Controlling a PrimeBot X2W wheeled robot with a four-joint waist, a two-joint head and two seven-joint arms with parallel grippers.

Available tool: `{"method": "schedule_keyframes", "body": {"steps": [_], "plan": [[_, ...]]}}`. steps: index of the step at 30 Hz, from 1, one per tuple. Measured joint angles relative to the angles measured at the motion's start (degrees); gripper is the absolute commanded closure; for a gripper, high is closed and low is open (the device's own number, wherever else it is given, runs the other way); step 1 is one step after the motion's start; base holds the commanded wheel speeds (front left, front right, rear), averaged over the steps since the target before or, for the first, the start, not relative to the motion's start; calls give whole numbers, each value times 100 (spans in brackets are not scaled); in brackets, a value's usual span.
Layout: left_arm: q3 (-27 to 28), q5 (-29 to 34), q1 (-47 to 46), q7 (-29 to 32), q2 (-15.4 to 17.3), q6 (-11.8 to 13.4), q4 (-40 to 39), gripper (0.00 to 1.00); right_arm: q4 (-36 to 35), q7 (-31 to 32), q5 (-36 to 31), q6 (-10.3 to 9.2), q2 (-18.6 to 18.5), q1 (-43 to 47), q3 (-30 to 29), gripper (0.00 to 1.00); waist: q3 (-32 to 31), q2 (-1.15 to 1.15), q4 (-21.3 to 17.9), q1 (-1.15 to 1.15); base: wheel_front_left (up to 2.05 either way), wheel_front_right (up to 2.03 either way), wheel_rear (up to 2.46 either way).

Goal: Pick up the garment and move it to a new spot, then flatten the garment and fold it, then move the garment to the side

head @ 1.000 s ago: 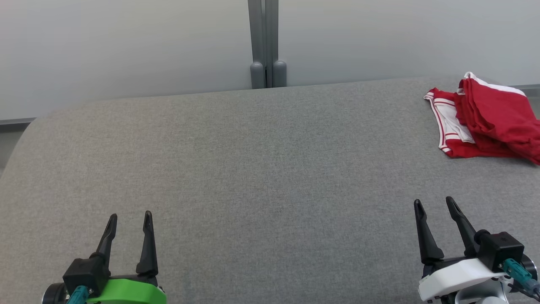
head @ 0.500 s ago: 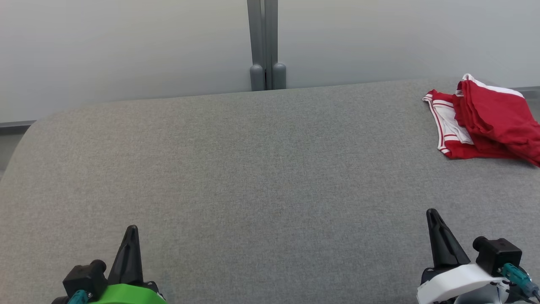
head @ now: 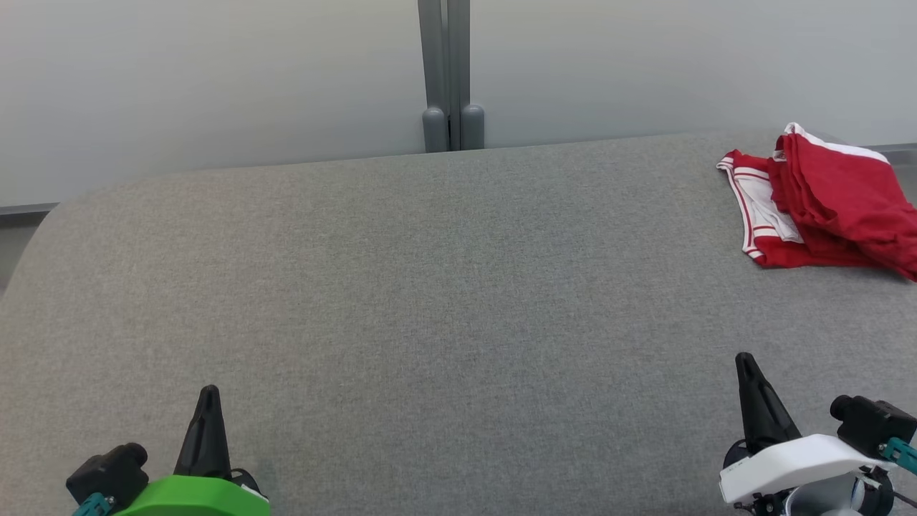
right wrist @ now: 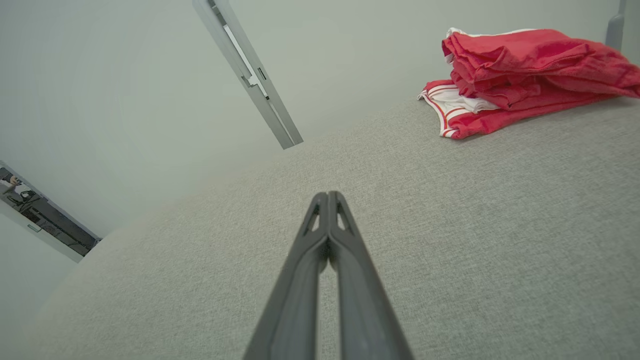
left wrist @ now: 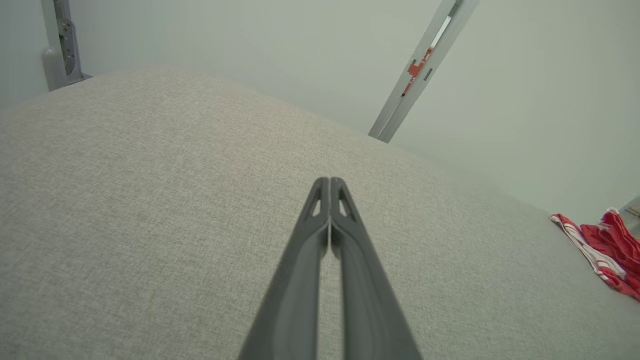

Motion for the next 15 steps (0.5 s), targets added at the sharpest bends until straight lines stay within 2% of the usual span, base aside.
{"method": "schedule_keyframes", "body": {"steps": [15], "plan": [[132, -1252, -140, 330, -24, -51, -7, 100, 75, 318, 1322, 0, 25, -201, -109, 100, 27, 0, -16, 0, 0, 0, 0]]}}
